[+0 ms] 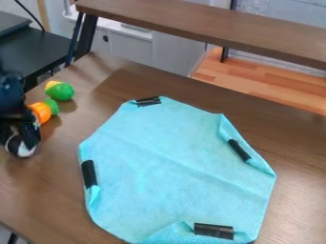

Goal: Move the sushi from the blue cloth to the bottom left side of the table

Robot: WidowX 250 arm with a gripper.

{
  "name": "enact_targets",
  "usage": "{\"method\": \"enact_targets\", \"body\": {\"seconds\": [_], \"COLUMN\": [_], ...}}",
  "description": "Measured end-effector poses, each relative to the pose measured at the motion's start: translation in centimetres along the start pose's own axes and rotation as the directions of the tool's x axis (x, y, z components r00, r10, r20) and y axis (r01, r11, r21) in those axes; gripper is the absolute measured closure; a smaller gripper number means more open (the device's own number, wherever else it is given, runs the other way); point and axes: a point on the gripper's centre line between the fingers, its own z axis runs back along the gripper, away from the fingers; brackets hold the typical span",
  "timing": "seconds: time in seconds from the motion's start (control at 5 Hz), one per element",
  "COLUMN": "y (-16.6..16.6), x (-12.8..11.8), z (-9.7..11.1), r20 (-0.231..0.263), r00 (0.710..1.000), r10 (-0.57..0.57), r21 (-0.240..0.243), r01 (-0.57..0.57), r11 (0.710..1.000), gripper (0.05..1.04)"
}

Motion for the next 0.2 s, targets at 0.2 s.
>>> {"method": "enact_targets", "body": {"seconds": [0.2], "y": [-0.45], "x": [0.54], "z": [4.47], "r20": [-0.002], "r00": [0.999], "r10": [0.047], "r21": [-0.012], "r01": [-0.047], "r11": [0.999], "gripper": [0.083]}}
